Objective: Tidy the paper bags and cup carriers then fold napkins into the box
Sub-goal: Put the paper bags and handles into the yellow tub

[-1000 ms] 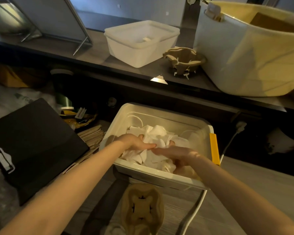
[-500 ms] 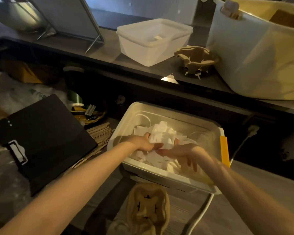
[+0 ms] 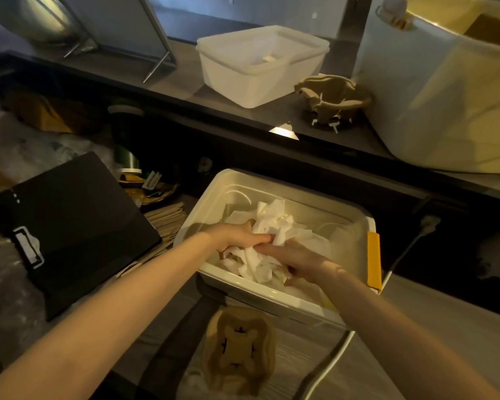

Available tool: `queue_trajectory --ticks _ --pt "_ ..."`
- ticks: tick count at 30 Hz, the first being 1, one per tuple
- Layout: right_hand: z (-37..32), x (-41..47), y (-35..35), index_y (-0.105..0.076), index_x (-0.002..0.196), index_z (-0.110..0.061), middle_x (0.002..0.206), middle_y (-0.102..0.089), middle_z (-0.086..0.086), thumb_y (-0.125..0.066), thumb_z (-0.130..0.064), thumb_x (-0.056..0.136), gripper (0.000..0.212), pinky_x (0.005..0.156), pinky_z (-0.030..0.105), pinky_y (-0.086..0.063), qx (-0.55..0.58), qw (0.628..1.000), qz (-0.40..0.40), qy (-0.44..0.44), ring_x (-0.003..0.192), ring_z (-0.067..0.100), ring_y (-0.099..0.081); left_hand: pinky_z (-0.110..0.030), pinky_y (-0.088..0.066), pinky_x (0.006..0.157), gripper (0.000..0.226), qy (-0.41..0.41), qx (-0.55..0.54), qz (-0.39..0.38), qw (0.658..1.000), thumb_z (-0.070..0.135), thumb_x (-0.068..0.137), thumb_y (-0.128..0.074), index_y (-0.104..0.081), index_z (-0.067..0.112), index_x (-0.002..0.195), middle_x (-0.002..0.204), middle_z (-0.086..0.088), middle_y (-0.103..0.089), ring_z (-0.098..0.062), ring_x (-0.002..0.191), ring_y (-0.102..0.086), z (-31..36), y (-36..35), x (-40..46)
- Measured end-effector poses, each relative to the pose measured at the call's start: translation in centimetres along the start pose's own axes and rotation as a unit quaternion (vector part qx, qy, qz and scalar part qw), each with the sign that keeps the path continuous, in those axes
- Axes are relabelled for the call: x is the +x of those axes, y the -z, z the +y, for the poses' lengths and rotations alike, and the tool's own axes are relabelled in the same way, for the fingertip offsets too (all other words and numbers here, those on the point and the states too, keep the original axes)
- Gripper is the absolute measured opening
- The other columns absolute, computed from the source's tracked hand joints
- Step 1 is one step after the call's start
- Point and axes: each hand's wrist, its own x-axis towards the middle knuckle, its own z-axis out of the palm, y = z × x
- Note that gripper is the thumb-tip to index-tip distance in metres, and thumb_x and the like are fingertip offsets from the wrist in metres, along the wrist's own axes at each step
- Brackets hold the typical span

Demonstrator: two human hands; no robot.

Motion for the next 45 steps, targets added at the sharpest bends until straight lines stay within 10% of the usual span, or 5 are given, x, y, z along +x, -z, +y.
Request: queue_trajectory --ticks 12,16,23,41,45 --pt "-2.6 -3.0 0.5 -0.051 0.123 -0.028 0.115 -0.063 -0.006 -0.077 -0.045 0.066 0.065 0.088 0.034 -0.053 0.033 0.971 0.13 0.198 0.101 0.011 -0.063 -0.029 -0.042 0.089 0.069 -0.15 -0.102 0.194 0.964 0.043 0.087 -0.058 -0.024 0.025 0.144 0.126 0.001 -0.047 -0.022 0.114 -0.052 3.3 0.1 -5.1" --pt "-4.8 -5.5 1.6 -0.054 0.096 -0.042 0.102 -0.064 -0.006 -0.07 -0.042 0.076 0.025 0.09 0.04 -0.053 -0.066 0.941 0.166 0.286 0.097 0.012 -0.062 -0.032 -0.049 0.085 0.067 -0.212 -0.081 0.22 0.949 0.048 0.085 -0.058 -0.026 0.029 0.142 0.121 0.002 -0.051 -0.013 0.099 -0.055 5.1 0.7 -7.4" --pt "-5.9 -11.8 4.4 -0.063 0.106 -0.026 0.102 -0.065 -0.003 -0.071 -0.036 0.076 0.033 0.086 0.04 -0.053 -0.125 0.913 0.19 0.34 0.095 0.011 -0.061 -0.041 -0.046 0.096 0.071 -0.26 -0.103 0.266 0.923 0.055 0.084 -0.056 -0.021 0.031 0.142 0.126 -0.003 -0.047 -0.023 0.113 -0.052 8.3 -1.2 -10.7" --pt "8.9 -23.6 15.1 -0.054 0.123 -0.013 0.11 -0.064 0.003 -0.071 -0.035 0.074 0.056 0.084 0.036 -0.055 -0.076 0.868 0.317 0.375 0.104 0.015 -0.063 -0.024 -0.045 0.065 0.065 -0.386 -0.025 0.118 0.915 0.043 0.088 -0.057 -0.018 0.027 0.138 0.111 0.001 -0.045 -0.01 0.085 -0.051 19.4 -17.9 -10.9" --pt "13.3 -21.9 16.6 -0.055 0.12 -0.015 0.108 -0.064 0.001 -0.07 -0.035 0.078 0.049 0.084 0.043 -0.056 -0.077 0.881 0.334 0.327 0.101 0.014 -0.064 -0.031 -0.046 0.082 0.072 -0.348 -0.019 0.046 0.936 0.039 0.089 -0.057 -0.013 0.025 0.143 0.13 -0.008 -0.043 -0.02 0.106 -0.052 19.6 -20.7 -8.4"
